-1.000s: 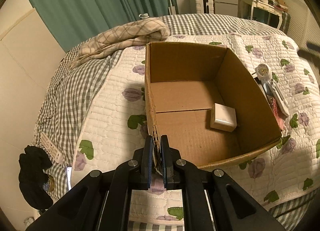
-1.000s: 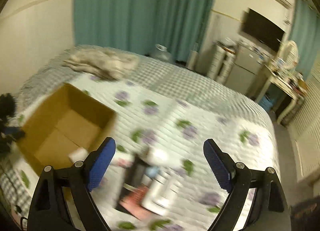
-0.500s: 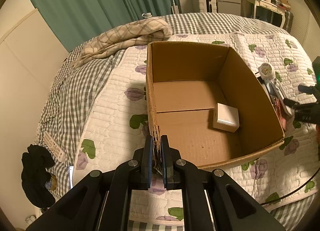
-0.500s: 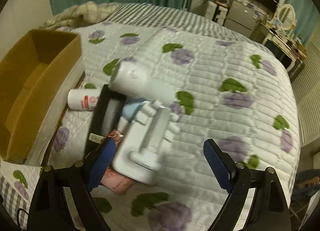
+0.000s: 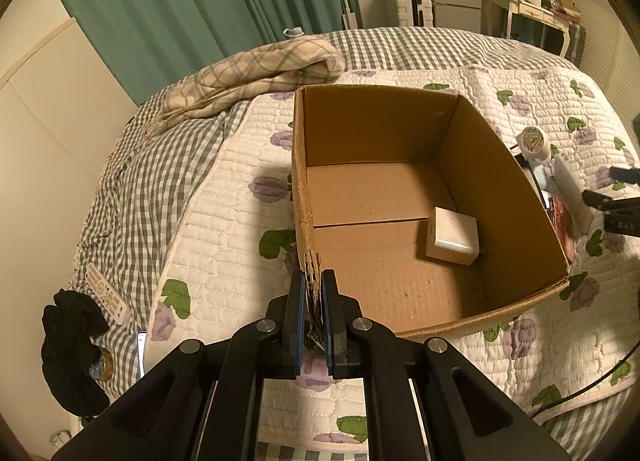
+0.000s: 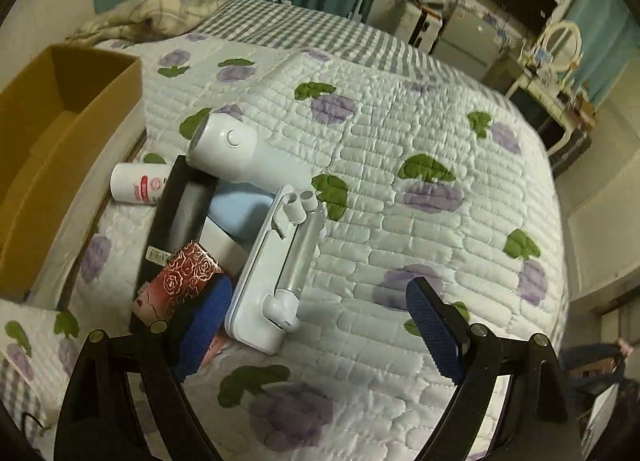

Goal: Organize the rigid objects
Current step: 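Grasp the white phone stand with the right gripper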

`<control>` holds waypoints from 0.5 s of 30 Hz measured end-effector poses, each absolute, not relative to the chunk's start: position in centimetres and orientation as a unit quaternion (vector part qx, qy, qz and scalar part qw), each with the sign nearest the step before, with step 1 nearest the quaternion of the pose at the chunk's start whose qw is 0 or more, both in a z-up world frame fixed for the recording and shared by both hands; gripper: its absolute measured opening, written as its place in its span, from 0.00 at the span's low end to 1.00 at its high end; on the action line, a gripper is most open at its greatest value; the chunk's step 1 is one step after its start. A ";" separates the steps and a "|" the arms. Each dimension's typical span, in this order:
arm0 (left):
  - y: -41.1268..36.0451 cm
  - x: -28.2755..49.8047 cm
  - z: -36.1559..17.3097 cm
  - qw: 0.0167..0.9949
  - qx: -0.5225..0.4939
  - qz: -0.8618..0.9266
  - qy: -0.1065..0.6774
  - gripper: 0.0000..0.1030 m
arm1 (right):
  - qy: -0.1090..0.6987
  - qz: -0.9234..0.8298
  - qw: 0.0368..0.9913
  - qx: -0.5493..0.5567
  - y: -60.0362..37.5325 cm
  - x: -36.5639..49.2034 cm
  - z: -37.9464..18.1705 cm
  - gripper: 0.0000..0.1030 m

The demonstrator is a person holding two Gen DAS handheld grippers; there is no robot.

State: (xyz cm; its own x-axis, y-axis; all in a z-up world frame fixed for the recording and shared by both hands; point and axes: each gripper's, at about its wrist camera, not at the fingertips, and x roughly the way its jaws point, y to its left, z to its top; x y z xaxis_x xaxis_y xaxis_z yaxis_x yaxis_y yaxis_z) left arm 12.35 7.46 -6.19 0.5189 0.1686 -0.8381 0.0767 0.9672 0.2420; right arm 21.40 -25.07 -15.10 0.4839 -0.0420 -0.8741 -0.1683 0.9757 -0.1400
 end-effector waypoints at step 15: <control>7.3 12.0 -6.4 0.863 0.132 0.023 0.487 0.07 | 0.562 0.013 0.823 -0.076 -23.6 25.5 -19.0 0.57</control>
State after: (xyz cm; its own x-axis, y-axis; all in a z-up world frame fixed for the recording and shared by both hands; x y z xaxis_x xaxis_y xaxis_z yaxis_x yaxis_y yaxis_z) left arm 12.01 7.27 -6.39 0.5249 0.1680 -0.8344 0.0896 0.9640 0.2504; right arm 25.51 -23.60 -19.04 0.3673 -0.0636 -0.9279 -0.1068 0.9882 -0.1100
